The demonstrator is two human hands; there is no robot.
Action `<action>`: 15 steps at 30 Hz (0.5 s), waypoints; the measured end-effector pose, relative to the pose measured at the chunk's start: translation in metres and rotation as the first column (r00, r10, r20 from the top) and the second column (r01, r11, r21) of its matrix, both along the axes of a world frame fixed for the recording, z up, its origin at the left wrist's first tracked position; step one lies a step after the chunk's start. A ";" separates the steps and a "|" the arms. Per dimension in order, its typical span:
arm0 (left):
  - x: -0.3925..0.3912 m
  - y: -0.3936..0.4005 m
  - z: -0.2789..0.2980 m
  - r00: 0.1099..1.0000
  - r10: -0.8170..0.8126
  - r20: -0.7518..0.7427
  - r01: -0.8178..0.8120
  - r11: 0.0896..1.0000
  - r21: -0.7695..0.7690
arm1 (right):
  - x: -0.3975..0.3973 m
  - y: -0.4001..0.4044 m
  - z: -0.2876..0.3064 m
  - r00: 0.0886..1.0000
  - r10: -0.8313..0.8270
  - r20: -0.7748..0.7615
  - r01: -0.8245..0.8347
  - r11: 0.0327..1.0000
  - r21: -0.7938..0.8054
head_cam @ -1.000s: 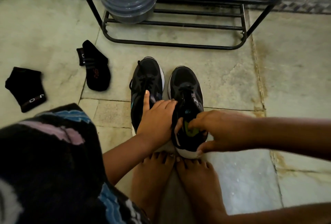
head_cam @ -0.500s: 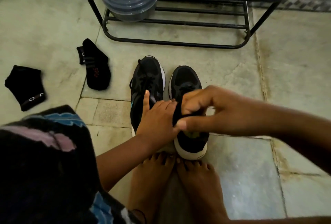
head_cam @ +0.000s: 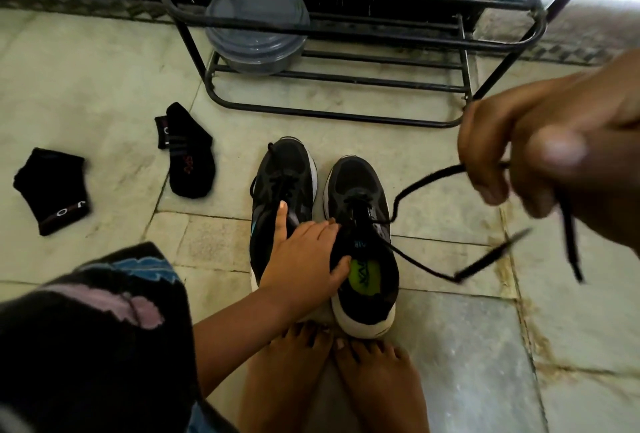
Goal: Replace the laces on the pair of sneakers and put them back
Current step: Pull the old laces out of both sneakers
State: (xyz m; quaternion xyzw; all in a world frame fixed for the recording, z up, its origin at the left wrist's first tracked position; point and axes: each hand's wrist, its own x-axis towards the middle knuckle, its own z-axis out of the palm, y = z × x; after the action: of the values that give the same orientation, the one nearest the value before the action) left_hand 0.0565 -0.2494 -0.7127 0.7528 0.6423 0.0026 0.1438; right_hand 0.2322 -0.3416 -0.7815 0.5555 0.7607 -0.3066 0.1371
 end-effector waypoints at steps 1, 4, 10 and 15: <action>0.000 0.000 0.000 1.000 -0.001 0.001 0.001 1.000 0.001 | 0.001 0.004 0.000 0.999 -0.033 -0.033 0.032 0.999 -0.018; -0.001 0.001 0.001 1.000 -0.007 0.002 0.007 1.000 0.006 | 0.006 0.021 0.001 0.984 -0.154 -0.093 0.158 0.987 0.039; -0.001 0.001 0.000 1.000 -0.004 0.001 0.004 1.000 0.005 | 0.003 0.001 0.001 0.999 -0.037 -0.038 0.042 0.986 0.160; -0.003 0.000 -0.002 1.000 -0.003 0.020 0.002 1.000 0.021 | 0.008 0.016 0.000 1.000 0.015 -0.018 -0.014 0.999 0.051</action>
State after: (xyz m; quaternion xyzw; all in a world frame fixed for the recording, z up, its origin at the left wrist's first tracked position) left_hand 0.0538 -0.2494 -0.7149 0.7551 0.6398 0.0166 0.1422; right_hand 0.2401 -0.3253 -0.7818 0.5502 0.7736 -0.2914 0.1181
